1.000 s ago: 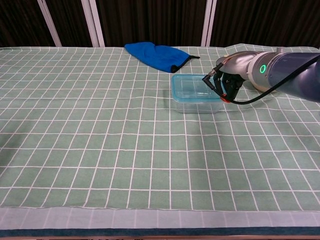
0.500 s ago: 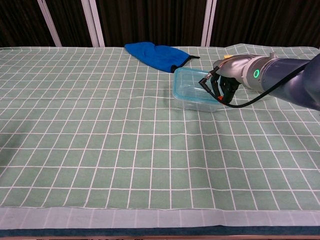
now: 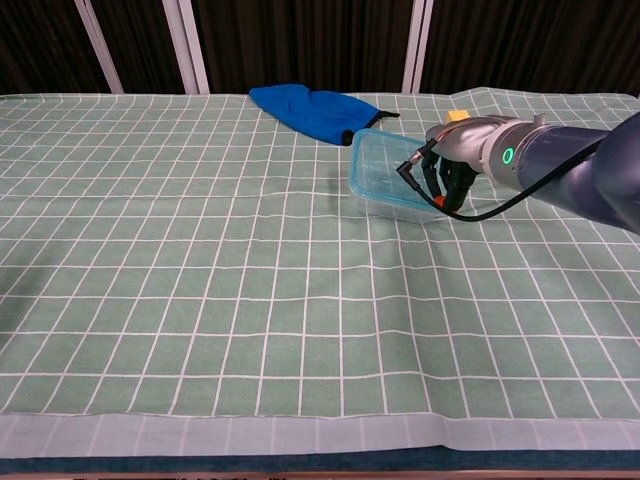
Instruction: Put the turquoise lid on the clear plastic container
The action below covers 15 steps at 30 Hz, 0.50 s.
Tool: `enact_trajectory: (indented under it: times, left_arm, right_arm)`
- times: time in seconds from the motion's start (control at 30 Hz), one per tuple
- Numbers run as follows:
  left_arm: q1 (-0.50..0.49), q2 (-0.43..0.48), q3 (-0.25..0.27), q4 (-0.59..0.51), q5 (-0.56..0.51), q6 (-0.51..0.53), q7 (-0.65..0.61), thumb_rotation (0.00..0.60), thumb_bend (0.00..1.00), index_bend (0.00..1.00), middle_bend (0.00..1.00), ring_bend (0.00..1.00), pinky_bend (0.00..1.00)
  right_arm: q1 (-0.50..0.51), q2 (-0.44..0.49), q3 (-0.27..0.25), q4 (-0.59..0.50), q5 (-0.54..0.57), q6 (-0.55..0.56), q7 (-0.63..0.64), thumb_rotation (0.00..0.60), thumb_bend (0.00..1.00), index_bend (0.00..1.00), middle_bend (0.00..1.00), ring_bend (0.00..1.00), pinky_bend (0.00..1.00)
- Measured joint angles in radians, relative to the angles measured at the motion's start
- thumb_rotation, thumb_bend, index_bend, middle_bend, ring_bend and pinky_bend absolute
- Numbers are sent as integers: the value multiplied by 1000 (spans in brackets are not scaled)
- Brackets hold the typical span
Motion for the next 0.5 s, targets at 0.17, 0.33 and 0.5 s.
enact_trajectory:
  times: [0.17,0.33,0.5]
  left_arm:
    - [0,1,0,-1,-1,-1,-1,600,525,100,0,0,0]
    - [0,1,-1,-1,-2,0,-3,600,525,100,0,0,0]
    - [1,1,-1,0,-2,2,-3,600,525,100,0,0,0]
  right_arm:
    - [-3,-9,4,13,-3,-4,3,600,531,722,607,374,0]
    - [-5,-23,6,32,-4,-13,6,600,531,722,608,374,0]
    - [-8,-41,8,55,-14,-20,12,600,531,723,609,375,0]
